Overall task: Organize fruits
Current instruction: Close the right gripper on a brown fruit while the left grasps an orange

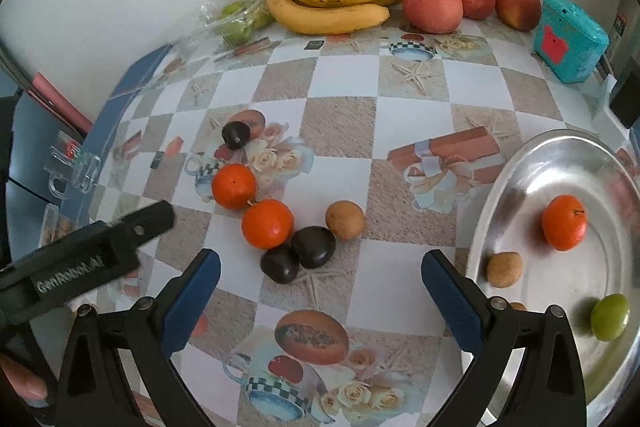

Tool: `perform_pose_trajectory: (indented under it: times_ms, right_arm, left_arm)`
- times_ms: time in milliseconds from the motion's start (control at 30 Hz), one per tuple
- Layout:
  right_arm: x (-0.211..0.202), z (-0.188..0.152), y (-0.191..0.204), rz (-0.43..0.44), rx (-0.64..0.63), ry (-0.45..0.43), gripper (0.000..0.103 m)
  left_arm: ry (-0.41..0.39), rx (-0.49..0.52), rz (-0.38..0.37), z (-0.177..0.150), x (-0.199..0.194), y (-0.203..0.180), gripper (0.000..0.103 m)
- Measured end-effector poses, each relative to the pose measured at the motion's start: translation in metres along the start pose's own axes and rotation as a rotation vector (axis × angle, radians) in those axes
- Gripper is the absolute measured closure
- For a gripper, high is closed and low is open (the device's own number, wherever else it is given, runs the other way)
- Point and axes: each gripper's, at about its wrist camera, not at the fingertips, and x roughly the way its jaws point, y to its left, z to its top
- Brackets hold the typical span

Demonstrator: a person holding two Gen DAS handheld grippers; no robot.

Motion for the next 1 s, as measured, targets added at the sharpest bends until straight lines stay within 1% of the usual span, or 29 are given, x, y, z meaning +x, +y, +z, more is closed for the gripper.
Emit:
perform_pose_trajectory:
  times_ms: [67, 100, 133, 200, 267, 300, 333, 400, 467, 533, 567, 800, 900, 1000]
  right_arm:
    - [0.001, 0.001, -0.003, 0.018, 0.014, -0.009, 0.008]
    - [0.002, 0.002, -0.006, 0.029, 0.032, -0.020, 0.015]
    - [0.002, 0.003, -0.008, 0.031, 0.044, -0.025, 0.017]
    - [0.002, 0.005, -0.013, 0.025, 0.062, -0.035, 0.018]
    - [0.002, 0.006, -0.017, 0.024, 0.073, -0.046, 0.025]
    - [0.002, 0.007, -0.019, 0.024, 0.082, -0.051, 0.030]
    - [0.003, 0.008, -0.021, 0.025, 0.091, -0.055, 0.033]
    - [0.005, 0.010, -0.023, 0.026, 0.097, -0.055, 0.034]
    - [0.007, 0.011, -0.024, 0.031, 0.099, -0.055, 0.036]
    - [0.011, 0.012, -0.024, 0.027, 0.098, -0.052, 0.043]
    - [0.013, 0.013, -0.024, 0.024, 0.099, -0.049, 0.043]
    - [0.025, 0.014, -0.028, 0.029, 0.110, -0.026, 0.046]
    - [0.029, 0.014, -0.027, 0.024, 0.108, -0.022, 0.053]
    - [0.029, 0.014, -0.026, 0.014, 0.101, -0.024, 0.056]
  left_arm:
    - [0.004, -0.010, -0.037, 0.001, 0.003, -0.003, 0.000]
    - [0.008, -0.023, -0.060, 0.001, 0.004, -0.003, 0.000]
    - [0.014, -0.039, -0.085, 0.002, 0.006, -0.003, 0.001]
    - [0.014, -0.062, -0.110, 0.004, 0.009, -0.004, 0.001]
    - [0.011, -0.082, -0.125, 0.006, 0.011, -0.003, 0.002]
    - [0.007, -0.086, -0.130, 0.007, 0.012, -0.004, 0.005]
    - [0.003, -0.093, -0.139, 0.008, 0.012, -0.004, 0.008]
    - [0.005, -0.096, -0.158, 0.009, 0.015, -0.006, 0.011]
    - [0.012, -0.101, -0.178, 0.010, 0.018, -0.008, 0.011]
    - [0.022, -0.111, -0.201, 0.011, 0.022, -0.010, 0.014]
    - [0.025, -0.115, -0.209, 0.011, 0.023, -0.010, 0.014]
    - [0.041, -0.128, -0.225, 0.011, 0.027, -0.013, 0.015]
    - [0.043, -0.118, -0.227, 0.010, 0.027, -0.017, 0.015]
    - [0.045, -0.115, -0.227, 0.011, 0.027, -0.018, 0.015]
